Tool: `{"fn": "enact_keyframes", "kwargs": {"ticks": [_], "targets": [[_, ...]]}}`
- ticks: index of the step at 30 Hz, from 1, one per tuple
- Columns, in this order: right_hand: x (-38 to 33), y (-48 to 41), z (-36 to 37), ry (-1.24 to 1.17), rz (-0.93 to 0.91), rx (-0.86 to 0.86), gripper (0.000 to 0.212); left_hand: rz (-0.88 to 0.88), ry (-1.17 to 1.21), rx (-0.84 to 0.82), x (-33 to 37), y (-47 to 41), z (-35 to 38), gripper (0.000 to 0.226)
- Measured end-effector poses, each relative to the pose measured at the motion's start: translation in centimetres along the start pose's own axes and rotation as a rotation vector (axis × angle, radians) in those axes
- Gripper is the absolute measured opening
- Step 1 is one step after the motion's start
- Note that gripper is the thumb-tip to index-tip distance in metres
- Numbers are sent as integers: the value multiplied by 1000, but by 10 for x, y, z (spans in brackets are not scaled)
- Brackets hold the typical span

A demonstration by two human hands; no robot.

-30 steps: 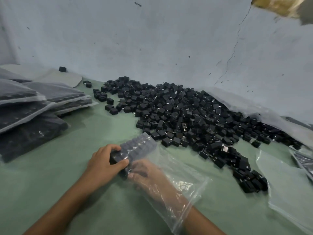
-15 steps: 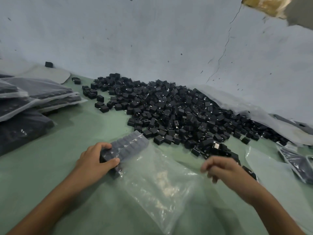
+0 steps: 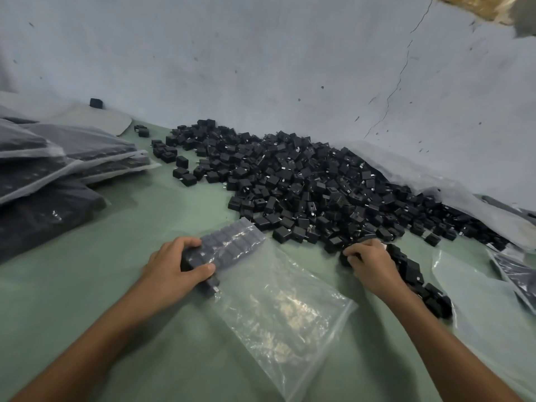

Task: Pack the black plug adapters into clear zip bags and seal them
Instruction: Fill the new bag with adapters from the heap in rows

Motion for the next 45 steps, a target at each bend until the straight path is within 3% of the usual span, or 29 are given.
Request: {"fn": "enact_keyframes", "kwargs": {"ticks": [3, 8, 14, 19, 26, 31, 35, 38, 41, 45], "targets": [[1, 1, 0, -16, 5, -91, 20, 4, -1, -2, 0, 1, -1, 53], [13, 3, 1, 63, 9, -217, 43, 10, 11, -3, 0, 0, -1, 55], [12, 33, -14, -77, 31, -197, 30, 16, 2, -6, -1, -1, 0, 57], [23, 99, -49, -585, 168, -73, 22, 24, -1, -9, -4, -3, 0, 56], [-26, 192, -15, -953, 242, -483, 25, 25, -2, -19, -4, -4, 1, 54], [-75, 182, 24, -1450, 380, -522, 29, 25, -3, -21, -4, -3, 2, 56], [-113, 163, 45, -1830, 478, -693, 30, 18, 3, -5, -2, -3, 2, 54], [-140, 141, 61, -1779, 389, -747, 41, 16, 6, -7, -2, -2, 2, 54], [-165, 115, 70, -1555, 171, -696, 27, 26, -8, -4, -2, -1, 2, 54], [-182, 95, 75, -1262, -78, -516, 25, 22, -18, -10, -2, -2, 3, 54]]}}
Point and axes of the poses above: each hand's wrist, its own y-axis away from the middle knuckle, its own z-axis out of the palm, x = y × z, the point moved 6 cm from there along -y, towards the middle knuckle, and after that the axes turned 3 degrees about x, right-handed, at the moved point
